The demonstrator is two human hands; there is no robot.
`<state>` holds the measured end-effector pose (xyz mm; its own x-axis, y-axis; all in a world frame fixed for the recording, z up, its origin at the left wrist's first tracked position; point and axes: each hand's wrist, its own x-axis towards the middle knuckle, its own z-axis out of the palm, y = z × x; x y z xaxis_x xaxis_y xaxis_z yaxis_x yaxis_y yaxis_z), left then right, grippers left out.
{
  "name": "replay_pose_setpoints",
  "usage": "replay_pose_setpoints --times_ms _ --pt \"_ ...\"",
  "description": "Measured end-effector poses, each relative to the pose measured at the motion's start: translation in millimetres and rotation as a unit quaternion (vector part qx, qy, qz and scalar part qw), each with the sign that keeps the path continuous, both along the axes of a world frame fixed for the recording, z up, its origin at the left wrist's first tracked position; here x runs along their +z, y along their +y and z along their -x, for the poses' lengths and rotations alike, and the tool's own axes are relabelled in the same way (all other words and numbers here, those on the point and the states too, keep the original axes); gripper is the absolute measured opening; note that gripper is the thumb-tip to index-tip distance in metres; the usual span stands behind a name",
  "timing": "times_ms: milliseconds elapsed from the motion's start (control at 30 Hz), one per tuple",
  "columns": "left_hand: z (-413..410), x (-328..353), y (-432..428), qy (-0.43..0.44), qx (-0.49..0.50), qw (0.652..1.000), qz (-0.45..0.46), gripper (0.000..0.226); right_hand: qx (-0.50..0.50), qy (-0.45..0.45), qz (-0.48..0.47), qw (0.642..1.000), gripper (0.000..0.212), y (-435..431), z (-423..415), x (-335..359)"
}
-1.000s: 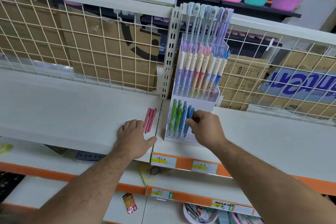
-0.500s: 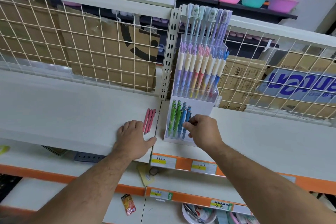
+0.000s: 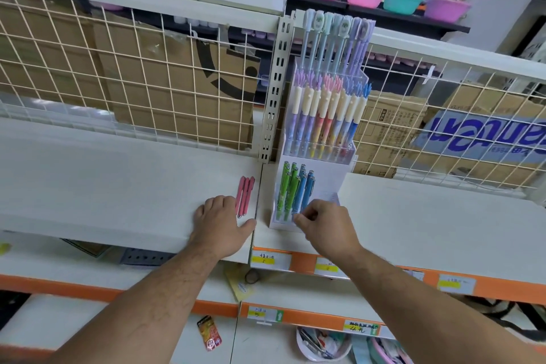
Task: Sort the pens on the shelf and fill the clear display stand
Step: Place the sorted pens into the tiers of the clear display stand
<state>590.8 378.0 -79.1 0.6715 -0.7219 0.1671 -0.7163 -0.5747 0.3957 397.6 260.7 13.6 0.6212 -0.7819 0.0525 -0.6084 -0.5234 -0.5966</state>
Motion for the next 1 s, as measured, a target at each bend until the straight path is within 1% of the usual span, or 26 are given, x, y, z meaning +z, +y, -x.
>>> replay_pose_setpoints --times_ms 67,133,167,267,333,400,467,500,667,767,833,933,1000 --pt "-3 3 0 0.034 0.005 0.999 0.026 0.054 0.054 0.002 -0.011 0.998 0.016 16 -6 -6" --pt "-8 10 0 0.077 0.016 0.996 0.041 0.055 0.097 0.004 0.008 0.995 0.006 31 -18 -12" --pt "-11 14 0 0.090 0.018 0.995 0.038 0.056 0.109 0.007 0.020 0.994 0.008 37 -26 -13" --pt "-24 24 0 0.115 0.021 0.993 0.020 0.051 0.117 0.031 0.020 0.992 0.025 48 -56 -14" --pt "-34 28 -1 0.134 0.033 0.990 0.021 0.043 0.109 0.061 0.019 0.992 0.025 53 -76 -14" --pt "-45 30 0 0.139 0.045 0.989 0.019 0.036 0.101 0.090 0.014 0.991 0.016 56 -95 -15" --pt "-54 31 1 0.143 0.044 0.989 0.017 0.033 0.091 0.108 0.010 0.990 0.011 58 -111 -18" --pt "-57 32 0 0.145 0.040 0.988 0.015 0.032 0.082 0.112 0.009 0.990 0.012 59 -117 -20" --pt "-60 43 -10 0.157 0.003 0.987 0.013 0.026 0.026 0.110 -0.007 0.994 0.022 55 -136 -28" --pt "-56 49 -18 0.172 -0.023 0.985 -0.003 0.021 0.008 0.113 -0.046 0.992 0.017 47 -143 -28" --pt "-56 52 -22 0.170 -0.022 0.985 -0.024 0.022 -0.015 0.110 -0.063 0.992 0.012 43 -147 -28" --pt "-55 55 -26 0.152 -0.012 0.987 -0.050 0.019 -0.038 0.113 -0.070 0.990 0.005 41 -150 -30" --pt "-55 57 -29 0.142 -0.008 0.988 -0.060 0.018 -0.046 0.116 -0.068 0.990 0.004 40 -152 -34"
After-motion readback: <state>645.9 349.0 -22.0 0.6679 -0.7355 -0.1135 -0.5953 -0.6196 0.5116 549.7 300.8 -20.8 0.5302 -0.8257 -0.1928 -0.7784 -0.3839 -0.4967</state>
